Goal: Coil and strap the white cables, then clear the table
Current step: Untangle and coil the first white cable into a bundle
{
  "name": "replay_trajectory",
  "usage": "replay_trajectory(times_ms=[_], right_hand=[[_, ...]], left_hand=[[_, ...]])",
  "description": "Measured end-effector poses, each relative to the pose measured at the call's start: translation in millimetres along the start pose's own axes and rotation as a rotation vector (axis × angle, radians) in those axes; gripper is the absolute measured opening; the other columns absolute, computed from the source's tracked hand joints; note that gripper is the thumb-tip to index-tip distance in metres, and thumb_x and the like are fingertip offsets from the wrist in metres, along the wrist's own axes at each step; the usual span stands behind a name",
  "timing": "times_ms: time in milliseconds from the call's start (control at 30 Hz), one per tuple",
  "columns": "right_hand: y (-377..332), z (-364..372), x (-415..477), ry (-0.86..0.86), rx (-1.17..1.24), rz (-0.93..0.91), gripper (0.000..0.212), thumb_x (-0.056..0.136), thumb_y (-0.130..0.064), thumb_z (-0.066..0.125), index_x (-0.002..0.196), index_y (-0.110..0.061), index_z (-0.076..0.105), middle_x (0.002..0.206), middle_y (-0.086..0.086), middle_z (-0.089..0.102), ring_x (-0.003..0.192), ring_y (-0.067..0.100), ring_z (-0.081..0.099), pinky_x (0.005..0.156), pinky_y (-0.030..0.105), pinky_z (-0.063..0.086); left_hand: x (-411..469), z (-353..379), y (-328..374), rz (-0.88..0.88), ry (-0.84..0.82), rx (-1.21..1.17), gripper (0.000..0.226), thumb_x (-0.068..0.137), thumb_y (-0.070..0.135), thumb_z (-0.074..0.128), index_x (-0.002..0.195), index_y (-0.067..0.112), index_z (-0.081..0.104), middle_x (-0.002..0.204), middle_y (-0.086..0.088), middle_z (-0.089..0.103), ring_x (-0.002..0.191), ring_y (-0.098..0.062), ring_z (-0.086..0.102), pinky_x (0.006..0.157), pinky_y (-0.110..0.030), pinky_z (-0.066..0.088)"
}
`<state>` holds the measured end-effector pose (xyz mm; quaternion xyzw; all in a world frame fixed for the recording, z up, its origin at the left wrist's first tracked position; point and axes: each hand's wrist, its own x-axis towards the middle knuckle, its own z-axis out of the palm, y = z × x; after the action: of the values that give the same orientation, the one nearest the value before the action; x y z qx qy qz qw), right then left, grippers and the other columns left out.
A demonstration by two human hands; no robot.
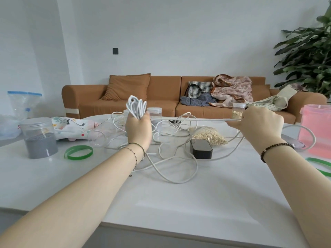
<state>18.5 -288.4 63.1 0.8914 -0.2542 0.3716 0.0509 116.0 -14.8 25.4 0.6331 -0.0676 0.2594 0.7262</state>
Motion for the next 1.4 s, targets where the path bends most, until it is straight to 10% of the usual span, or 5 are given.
replay_trajectory(times_ms=[300, 533, 733, 900, 1400], right_hand=[[-22, 3, -14, -0.215, 0.207, -0.193, 0.044, 0.078, -0.065, 0.068, 0.107, -0.034, 0.061, 0.098, -0.003, 0.060, 0.090, 0.023, 0.060, 0.068, 0.031, 0.044], [-35, 7, -16, -0.350, 0.598, -0.444, 0.078, 0.075, 0.024, 0.044, 0.138, -0.022, 0.049, 0.136, 0.007, 0.043, 0.121, 0.024, 0.049, 0.101, 0.041, 0.047], [-47, -6, -26, -0.441, 0.958, -0.510, 0.057, 0.069, -0.028, 0.089, 0.119, -0.035, 0.063, 0.121, -0.013, 0.059, 0.102, 0.004, 0.063, 0.090, 0.027, 0.056], [-59, -19, -44, -0.162, 0.696, -0.658, 0.088, 0.062, -0.087, 0.059, 0.138, -0.046, 0.041, 0.127, -0.022, 0.054, 0.110, 0.003, 0.056, 0.089, 0.029, 0.048], [-67, 1, -38, 0.028, 0.922, -0.367, 0.012, 0.101, -0.027, 0.052, 0.094, -0.021, 0.061, 0.065, -0.004, 0.062, 0.054, 0.012, 0.050, 0.057, 0.038, 0.048]], left_hand=[[-26, 14, -2, -0.113, -0.424, -0.175, 0.030, 0.100, 0.017, 0.056, 0.070, 0.014, 0.051, 0.054, 0.002, 0.044, 0.047, -0.014, 0.039, 0.047, -0.025, 0.034], [-20, 14, 6, -0.488, -0.302, -0.666, 0.024, 0.101, 0.014, 0.050, 0.077, 0.016, 0.052, 0.055, 0.003, 0.041, 0.042, -0.008, 0.035, 0.041, -0.020, 0.033], [-1, -1, 5, -0.593, 0.138, -0.802, 0.031, 0.100, 0.023, 0.057, 0.071, 0.014, 0.052, 0.053, 0.001, 0.051, 0.042, -0.012, 0.051, 0.051, -0.024, 0.045], [-4, 4, 3, -0.562, 0.115, -0.702, 0.035, 0.099, 0.026, 0.059, 0.067, 0.014, 0.050, 0.047, 0.002, 0.051, 0.037, -0.011, 0.050, 0.048, -0.025, 0.042], [-46, 15, 18, -0.591, -0.737, -0.507, 0.010, 0.086, 0.014, 0.063, 0.079, 0.010, 0.068, 0.076, -0.003, 0.060, 0.059, -0.013, 0.056, 0.057, -0.027, 0.050]])
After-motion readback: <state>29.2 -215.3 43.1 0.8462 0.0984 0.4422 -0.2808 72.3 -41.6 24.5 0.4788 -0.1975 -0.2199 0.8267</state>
